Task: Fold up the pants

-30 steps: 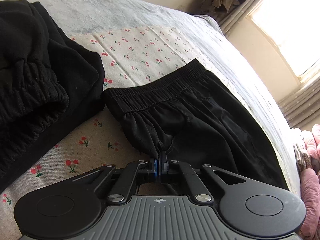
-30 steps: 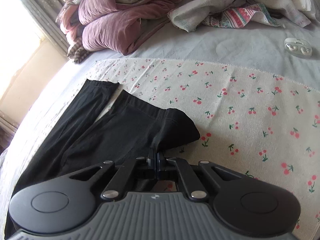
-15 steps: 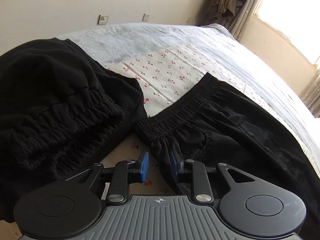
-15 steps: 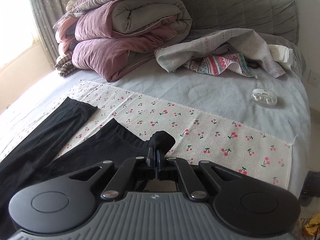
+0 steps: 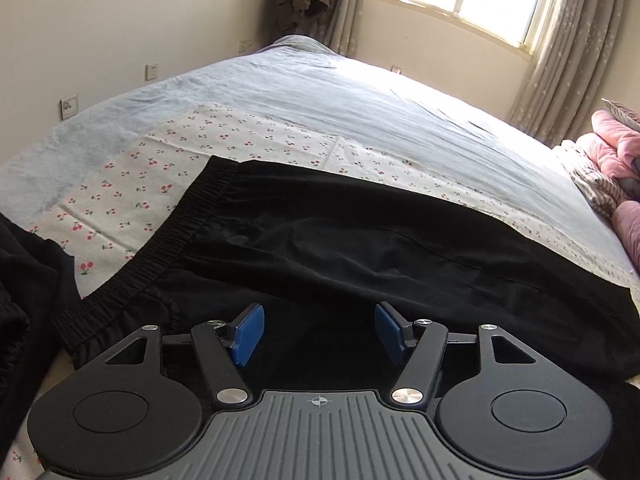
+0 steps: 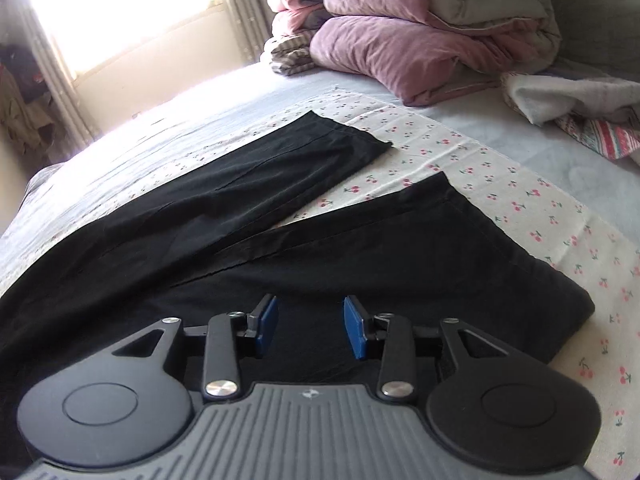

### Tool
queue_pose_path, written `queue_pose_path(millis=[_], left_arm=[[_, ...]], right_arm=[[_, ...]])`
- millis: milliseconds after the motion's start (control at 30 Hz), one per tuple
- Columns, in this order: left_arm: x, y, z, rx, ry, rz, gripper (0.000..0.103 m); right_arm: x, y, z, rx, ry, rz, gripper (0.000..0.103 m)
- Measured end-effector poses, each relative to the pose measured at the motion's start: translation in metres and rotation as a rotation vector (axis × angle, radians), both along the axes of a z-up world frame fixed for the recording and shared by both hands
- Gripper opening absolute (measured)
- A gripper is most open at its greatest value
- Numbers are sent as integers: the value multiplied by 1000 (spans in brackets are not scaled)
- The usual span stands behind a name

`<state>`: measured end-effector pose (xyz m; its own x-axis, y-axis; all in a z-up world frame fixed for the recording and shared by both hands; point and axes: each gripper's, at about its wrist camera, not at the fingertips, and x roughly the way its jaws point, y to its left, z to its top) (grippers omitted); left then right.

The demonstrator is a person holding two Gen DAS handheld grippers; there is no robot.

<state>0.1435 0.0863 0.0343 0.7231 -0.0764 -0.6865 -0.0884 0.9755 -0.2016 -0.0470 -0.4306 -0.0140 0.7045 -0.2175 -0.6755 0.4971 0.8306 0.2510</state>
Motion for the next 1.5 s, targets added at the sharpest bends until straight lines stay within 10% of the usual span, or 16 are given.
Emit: queue_pose_path(millis=[267, 333, 500, 633, 900, 1200, 1500], left_arm=[[26, -23, -58, -97, 185, -29, 67], [30, -17, -64, -111, 205, -15, 67], [35, 10, -64, -172, 195, 79, 68], [36, 11, -51, -105, 140, 47, 74], [51, 37, -59, -221, 203, 108, 75], [56, 35, -65, -195, 216, 84, 79], [57, 33, -70, -185, 216, 63, 83]], right_arm=[[45, 69, -30, -23, 142, 295, 43], [50, 65, -34, -55, 200, 276, 57], [57, 25, -36, -68, 264, 79, 58], [70, 18, -11, -65, 158, 39, 58], [227, 92, 13, 13, 61, 496, 64], [374, 215, -12, -359, 173, 935, 64], [445, 230, -39, -343, 238, 1091, 80]])
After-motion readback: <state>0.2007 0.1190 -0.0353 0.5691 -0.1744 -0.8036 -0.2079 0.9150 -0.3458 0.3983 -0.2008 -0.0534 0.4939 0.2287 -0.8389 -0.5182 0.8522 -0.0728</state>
